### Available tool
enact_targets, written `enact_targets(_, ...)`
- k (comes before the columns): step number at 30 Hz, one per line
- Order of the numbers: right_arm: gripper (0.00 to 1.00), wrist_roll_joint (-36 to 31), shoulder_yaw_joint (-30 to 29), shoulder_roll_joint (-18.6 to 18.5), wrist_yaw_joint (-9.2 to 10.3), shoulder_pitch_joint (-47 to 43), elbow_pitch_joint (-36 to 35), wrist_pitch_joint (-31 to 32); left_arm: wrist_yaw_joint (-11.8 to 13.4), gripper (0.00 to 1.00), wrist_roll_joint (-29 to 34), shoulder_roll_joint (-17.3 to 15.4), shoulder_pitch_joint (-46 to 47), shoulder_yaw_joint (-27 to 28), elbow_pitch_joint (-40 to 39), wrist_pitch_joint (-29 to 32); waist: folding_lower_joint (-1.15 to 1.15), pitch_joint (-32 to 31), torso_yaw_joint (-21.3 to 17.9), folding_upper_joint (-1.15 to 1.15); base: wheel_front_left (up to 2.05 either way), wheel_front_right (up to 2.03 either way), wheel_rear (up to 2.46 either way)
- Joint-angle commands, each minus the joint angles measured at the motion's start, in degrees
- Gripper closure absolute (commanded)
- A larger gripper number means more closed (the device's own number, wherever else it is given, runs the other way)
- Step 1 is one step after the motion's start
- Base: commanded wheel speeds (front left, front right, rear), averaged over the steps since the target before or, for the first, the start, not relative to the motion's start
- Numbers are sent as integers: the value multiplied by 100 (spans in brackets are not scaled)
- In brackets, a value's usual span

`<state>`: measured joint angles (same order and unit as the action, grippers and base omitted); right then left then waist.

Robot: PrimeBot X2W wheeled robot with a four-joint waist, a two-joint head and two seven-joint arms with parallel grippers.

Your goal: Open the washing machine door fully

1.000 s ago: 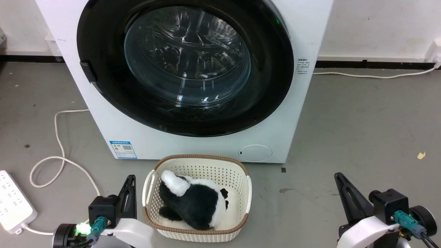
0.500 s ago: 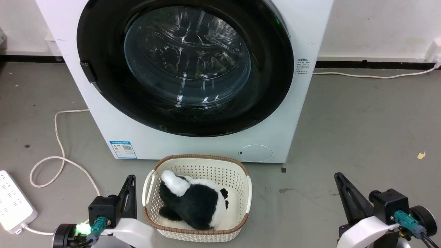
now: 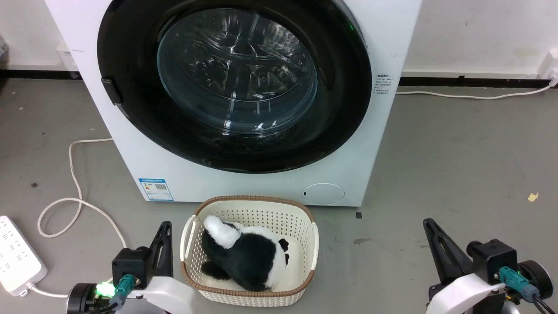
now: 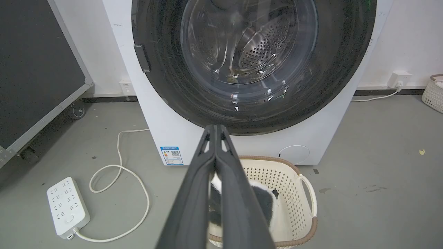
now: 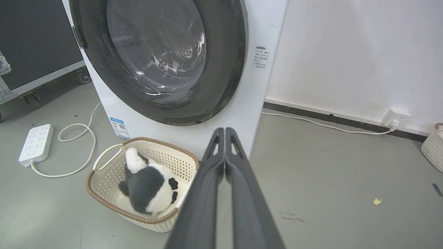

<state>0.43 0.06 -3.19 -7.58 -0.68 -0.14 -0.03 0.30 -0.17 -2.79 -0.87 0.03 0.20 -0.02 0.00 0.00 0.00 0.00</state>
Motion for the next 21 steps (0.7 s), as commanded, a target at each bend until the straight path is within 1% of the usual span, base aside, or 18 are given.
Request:
enact_targets(1,100,-43,-6,31,9,68,14,3,-30,100,17,-9,87,-3,-20,2,0,0,0,0,0,0,0)
enact_targets(11,100,-43,-6,31,9,68,14,3,-30,100,17,-9,87,-3,-20,2,0,0,0,0,0,0,0)
enact_targets(12,0,0,-2,0,0,0,0,0,0,0,0,0,0,-2,0,0,0,0,0,0,0,0,0)
enact_targets(21,0,33,5,-3,-1,-3,-2,-65,21,0,-10,1,-4,-41,-8,-65,0,7,-2,0,0,0,0)
